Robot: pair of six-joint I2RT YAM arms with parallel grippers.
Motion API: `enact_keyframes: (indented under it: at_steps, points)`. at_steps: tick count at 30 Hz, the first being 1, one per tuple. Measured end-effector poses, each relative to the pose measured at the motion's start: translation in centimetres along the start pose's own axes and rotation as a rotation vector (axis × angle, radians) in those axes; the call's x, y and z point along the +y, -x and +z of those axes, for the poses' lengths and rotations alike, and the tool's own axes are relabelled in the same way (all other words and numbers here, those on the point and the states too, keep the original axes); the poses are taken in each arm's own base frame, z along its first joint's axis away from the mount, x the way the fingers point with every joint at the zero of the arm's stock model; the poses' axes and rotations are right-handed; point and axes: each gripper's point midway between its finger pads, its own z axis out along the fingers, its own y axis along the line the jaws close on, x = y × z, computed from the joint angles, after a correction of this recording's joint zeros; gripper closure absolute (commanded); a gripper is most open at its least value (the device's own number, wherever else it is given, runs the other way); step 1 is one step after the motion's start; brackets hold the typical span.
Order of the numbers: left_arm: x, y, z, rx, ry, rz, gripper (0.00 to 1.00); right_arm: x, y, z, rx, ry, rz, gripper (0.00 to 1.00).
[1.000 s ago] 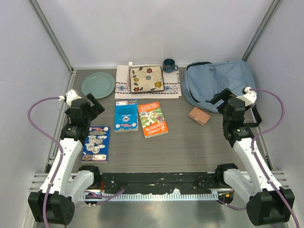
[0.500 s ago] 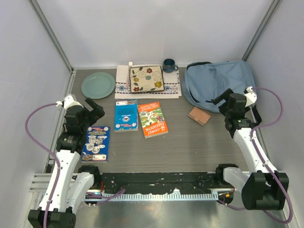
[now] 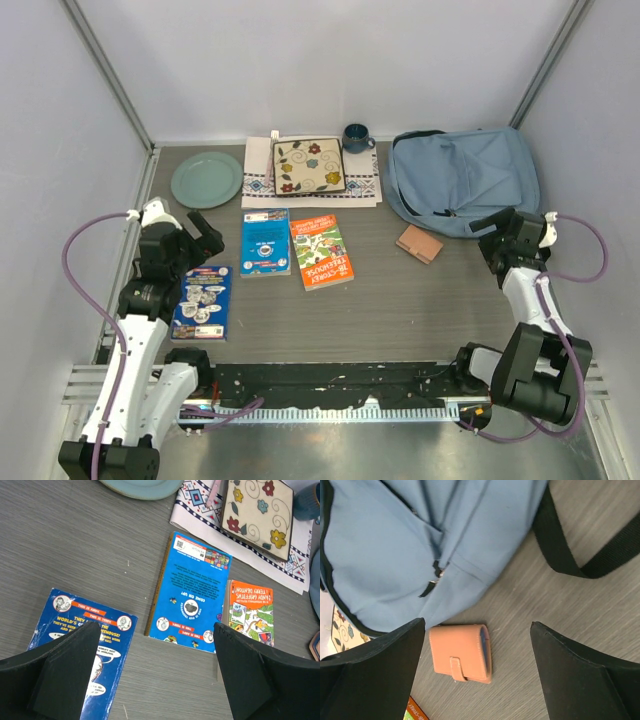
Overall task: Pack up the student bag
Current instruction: Pick up the student bag at the center of the board.
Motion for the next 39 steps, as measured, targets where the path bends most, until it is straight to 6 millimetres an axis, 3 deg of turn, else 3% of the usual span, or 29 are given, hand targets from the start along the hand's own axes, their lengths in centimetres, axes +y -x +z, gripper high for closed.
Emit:
enact_keyframes:
  at_steps: [4,10,20,26,37,39]
  points:
    - [-0.3,-0.2,0.0,0.011,-0.020,0.004,0.00,-1.8,-1.4,0.7,0.054,-0.014,0.075,0.09]
    - [-0.7,-0.5,0.0,0.028,-0.038,0.005,0.01,-2.0,-3.0,1.9,0.093,0.027,0.119,0.10]
    - [-1.0,-0.8,0.2,0.049,-0.056,0.006,0.00,-2.3,-3.2,6.4,0.128,-0.002,0.136,0.06]
    - [-1.2,-0.8,0.1,0.045,-0.065,0.005,0.00,-1.5,-2.5,8.2,0.106,0.033,0.118,0.12]
    - [-1.3,-0.8,0.0,0.049,-0.072,0.004,0.00,-1.1,-2.4,9.9,0.092,0.085,0.104,0.41]
    - [-1.3,-0.9,0.0,0.050,-0.071,0.004,0.00,-1.3,-2.5,10.0,0.094,0.085,0.104,0.56]
